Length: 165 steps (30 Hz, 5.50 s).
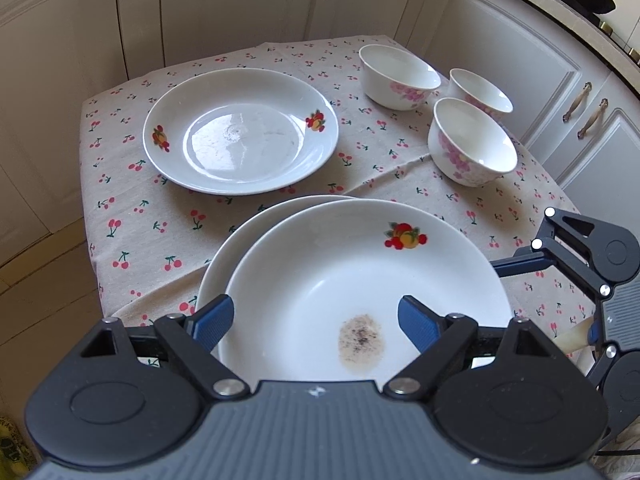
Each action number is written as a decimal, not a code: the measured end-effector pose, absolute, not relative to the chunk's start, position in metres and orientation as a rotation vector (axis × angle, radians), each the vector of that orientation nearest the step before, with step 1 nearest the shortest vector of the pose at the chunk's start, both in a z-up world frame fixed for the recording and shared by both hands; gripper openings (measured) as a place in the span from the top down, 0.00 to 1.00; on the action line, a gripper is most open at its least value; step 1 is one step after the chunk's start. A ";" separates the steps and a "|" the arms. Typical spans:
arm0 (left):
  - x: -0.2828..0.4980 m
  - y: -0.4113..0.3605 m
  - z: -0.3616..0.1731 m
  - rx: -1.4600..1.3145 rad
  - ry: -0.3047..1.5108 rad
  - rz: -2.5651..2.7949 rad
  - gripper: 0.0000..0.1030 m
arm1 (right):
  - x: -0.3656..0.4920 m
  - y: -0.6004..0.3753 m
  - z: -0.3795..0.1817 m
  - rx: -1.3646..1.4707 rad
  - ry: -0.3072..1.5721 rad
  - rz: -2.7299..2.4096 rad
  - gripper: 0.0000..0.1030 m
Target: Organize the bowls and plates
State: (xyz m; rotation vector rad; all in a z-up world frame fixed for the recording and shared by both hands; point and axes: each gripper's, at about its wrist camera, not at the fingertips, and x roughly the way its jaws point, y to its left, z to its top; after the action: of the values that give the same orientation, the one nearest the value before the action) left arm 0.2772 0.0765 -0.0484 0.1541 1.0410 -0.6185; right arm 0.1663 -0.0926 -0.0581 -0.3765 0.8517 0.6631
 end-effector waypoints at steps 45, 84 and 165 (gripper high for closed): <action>0.363 0.069 -0.016 0.186 0.848 -0.487 0.12 | 0.262 -0.137 -0.012 -0.452 0.625 0.585 0.00; 0.493 0.067 -0.084 0.162 1.055 -0.664 0.16 | 0.384 -0.106 -0.078 -0.503 0.899 0.749 0.03; 0.337 0.083 -0.006 0.145 0.932 -0.634 0.17 | 0.246 -0.094 -0.008 -0.509 0.779 0.759 0.04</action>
State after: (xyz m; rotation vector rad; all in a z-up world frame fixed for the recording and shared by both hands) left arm 0.3366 0.0828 -0.0058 0.1448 0.9318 -0.6340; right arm 0.2459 -0.0941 -0.0081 -0.5087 0.7791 0.7593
